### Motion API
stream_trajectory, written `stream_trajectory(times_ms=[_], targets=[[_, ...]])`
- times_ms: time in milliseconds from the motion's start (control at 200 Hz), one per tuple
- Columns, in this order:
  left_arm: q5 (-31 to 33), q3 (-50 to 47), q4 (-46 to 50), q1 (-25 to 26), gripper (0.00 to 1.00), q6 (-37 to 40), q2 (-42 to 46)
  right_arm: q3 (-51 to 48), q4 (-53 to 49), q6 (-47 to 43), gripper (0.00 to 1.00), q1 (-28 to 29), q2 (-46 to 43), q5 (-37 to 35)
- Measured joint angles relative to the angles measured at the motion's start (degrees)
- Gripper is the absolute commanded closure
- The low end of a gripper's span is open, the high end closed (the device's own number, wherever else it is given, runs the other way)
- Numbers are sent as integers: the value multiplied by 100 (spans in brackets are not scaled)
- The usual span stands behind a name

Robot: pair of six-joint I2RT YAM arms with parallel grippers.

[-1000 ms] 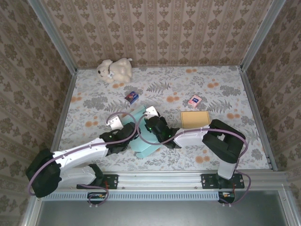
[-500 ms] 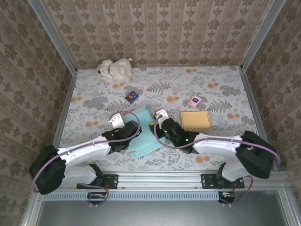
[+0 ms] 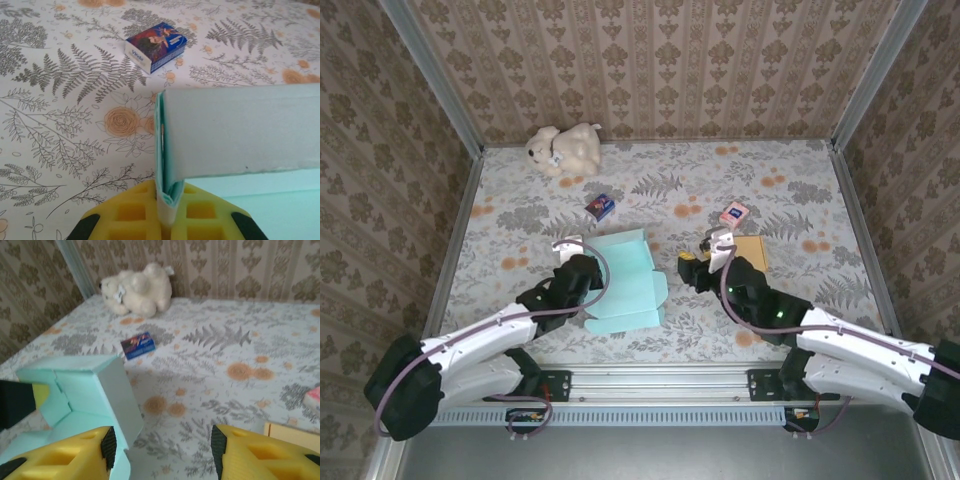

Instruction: Fold the paper box

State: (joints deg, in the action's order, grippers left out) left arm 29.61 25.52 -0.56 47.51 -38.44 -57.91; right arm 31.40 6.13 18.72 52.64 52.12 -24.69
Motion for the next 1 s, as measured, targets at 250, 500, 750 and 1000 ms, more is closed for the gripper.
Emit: stream_trajectory(times_ms=[250,500,750,1000], targets=[[-378,-114,-177,-4,100,717,208,389,-498,125,45,0,623,658],[-1038,-219,-643,-4,100,1663,400,820,-1488,229,42,-2,105,756],[-1965,-334,-1469,-4,98,2673,437,942,-1869,-299,38,-131,-866,256],[-2629,667,-800,-4,96,3751,-63,-144,-1462,-507,38,-256,-1902,-214]])
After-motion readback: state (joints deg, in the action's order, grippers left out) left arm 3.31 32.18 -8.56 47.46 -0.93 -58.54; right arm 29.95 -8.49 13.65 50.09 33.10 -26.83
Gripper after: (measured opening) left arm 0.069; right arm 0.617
